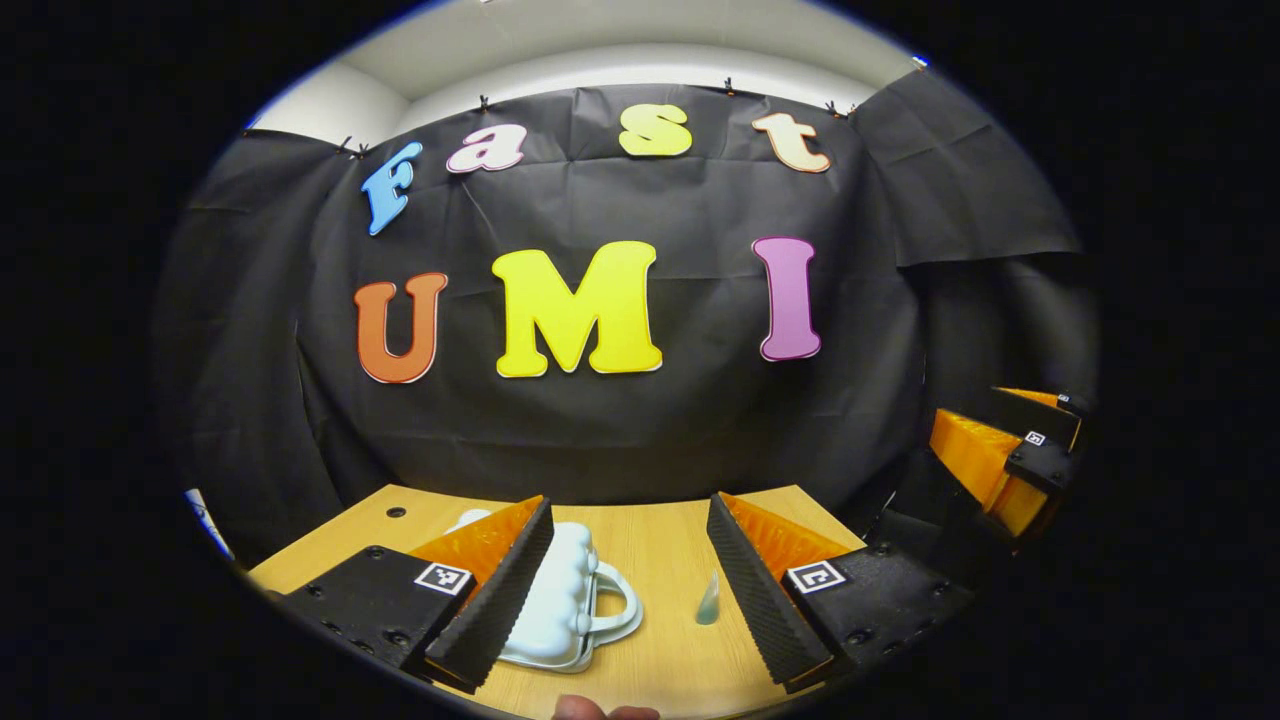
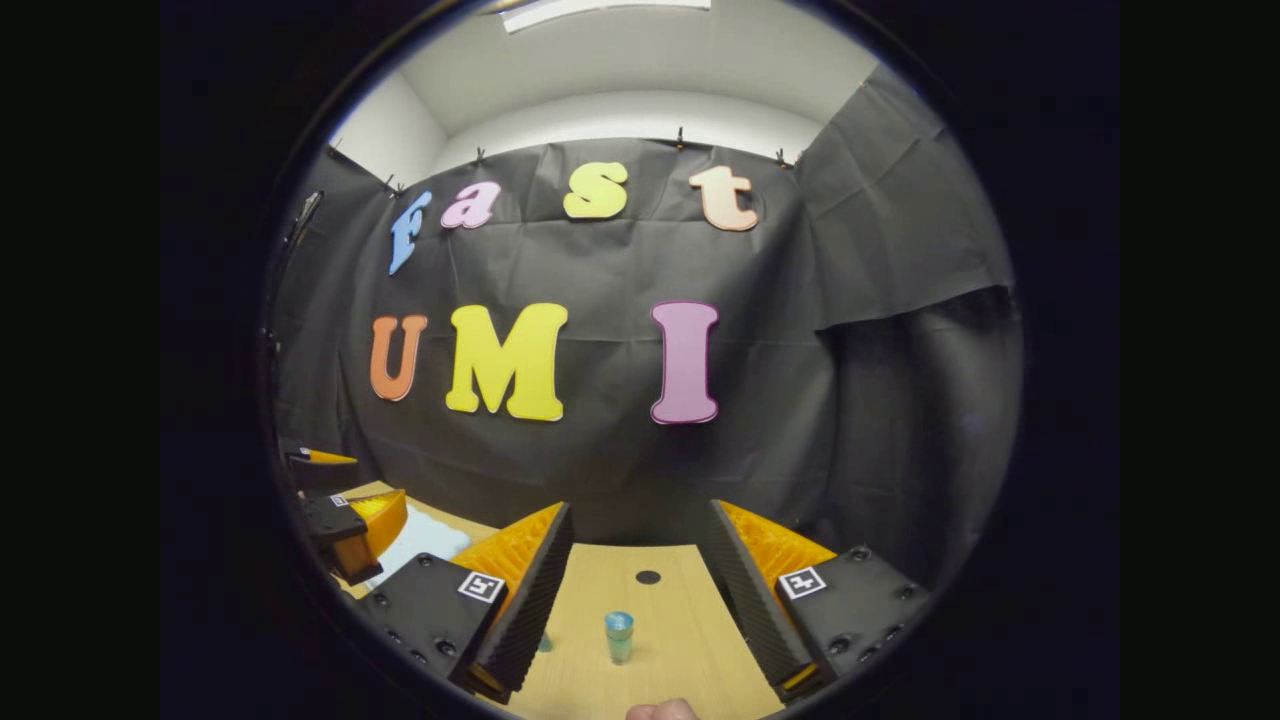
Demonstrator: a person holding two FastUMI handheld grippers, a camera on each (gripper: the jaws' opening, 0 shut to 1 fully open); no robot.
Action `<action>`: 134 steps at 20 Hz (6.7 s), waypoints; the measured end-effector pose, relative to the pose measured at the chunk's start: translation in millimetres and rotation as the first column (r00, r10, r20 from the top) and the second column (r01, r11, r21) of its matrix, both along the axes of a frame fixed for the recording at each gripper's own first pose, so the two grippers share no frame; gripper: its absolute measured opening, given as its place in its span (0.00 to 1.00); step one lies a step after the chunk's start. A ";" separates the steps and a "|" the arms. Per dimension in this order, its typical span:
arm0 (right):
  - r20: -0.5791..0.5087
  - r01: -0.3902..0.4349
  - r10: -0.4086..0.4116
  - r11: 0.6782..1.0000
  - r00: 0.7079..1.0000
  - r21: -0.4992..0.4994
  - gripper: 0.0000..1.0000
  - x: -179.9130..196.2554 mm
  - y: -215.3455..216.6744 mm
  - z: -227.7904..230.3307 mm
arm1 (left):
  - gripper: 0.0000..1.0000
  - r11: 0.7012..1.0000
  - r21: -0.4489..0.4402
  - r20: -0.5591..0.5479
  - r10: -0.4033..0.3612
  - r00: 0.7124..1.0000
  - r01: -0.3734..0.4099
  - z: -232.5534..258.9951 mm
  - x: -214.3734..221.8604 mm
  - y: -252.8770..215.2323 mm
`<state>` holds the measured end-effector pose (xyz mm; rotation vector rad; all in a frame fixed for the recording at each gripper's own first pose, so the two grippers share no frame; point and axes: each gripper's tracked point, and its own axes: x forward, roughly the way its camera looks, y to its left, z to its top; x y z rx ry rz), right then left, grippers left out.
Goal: First open the suitcase, pack the skin care products into it, and then close the suitcase.
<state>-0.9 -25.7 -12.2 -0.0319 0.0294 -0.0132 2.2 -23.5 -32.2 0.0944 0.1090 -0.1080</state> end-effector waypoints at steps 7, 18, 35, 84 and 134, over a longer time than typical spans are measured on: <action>-0.063 0.059 -0.061 0.998 0.996 -0.033 0.81 -5.4 -38.3 -26.4 | 0.98 0.944 0.291 -0.169 -0.107 0.980 0.154 -68.2 10.4 6.9; -0.163 0.191 -0.201 0.979 0.966 -0.075 0.81 -31.4 -99.1 -64.9 | 0.95 0.574 0.720 -0.431 -0.071 0.899 0.391 -208.0 44.8 17.2; -0.188 0.280 -0.298 0.953 0.936 -0.120 0.80 -53.0 -115.6 -68.4 | 0.48 0.491 0.762 -0.513 0.058 0.857 0.423 -259.8 74.9 35.6; -0.255 -0.148 0.066 0.938 0.965 -0.315 0.82 -5.4 115.6 -57.4 | 0.60 0.921 -0.130 -0.418 0.286 0.862 -0.368 -257.4 76.0 517.1; -0.397 0.070 -0.132 0.984 0.908 -0.166 0.82 -44.7 -156.1 -150.4 | 0.75 0.984 -0.107 -0.466 -0.174 0.868 0.140 -286.3 97.9 -146.6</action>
